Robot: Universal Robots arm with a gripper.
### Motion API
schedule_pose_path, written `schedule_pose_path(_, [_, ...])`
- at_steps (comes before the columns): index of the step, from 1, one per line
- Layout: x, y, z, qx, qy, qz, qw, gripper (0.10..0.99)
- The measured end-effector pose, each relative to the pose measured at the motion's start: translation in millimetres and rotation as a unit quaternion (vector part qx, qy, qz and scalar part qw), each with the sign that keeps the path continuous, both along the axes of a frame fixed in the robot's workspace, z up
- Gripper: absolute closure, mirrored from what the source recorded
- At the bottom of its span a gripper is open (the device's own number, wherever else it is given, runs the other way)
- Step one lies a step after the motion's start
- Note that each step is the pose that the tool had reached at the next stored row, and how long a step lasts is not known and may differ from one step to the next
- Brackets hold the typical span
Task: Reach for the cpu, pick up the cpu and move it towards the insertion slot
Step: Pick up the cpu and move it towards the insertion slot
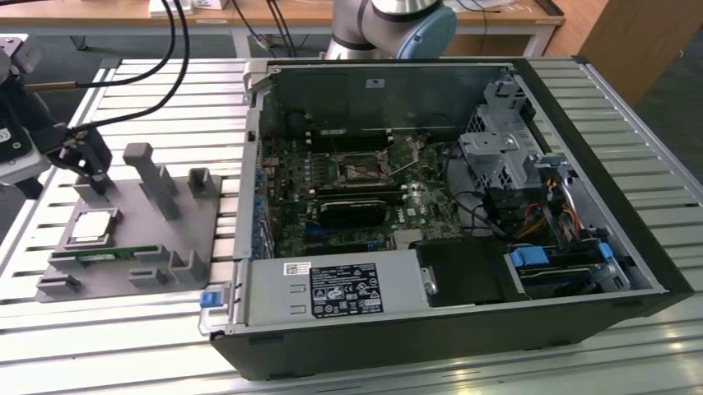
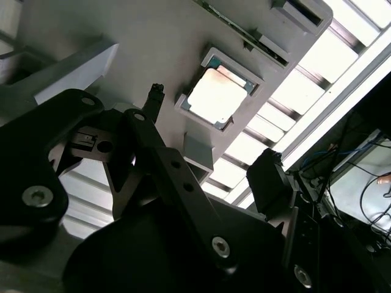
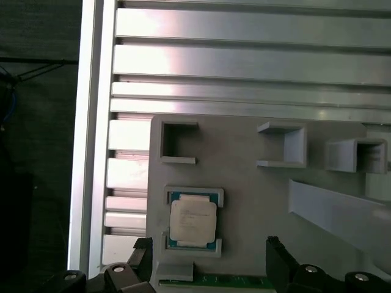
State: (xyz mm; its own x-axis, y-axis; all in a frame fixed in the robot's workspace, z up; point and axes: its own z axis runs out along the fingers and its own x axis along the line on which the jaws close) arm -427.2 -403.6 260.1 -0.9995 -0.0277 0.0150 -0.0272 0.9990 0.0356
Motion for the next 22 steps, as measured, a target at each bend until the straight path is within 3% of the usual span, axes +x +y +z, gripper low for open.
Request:
schedule_pose_path(14, [0.0, -0.4, -9.3, 0.0, 0.0005, 0.0, 1.0, 0.263])
schedule_pose_path(22, [-0.4, -2.7, -18.3, 0.0, 0.0008, 0.0, 1.0, 0.263])
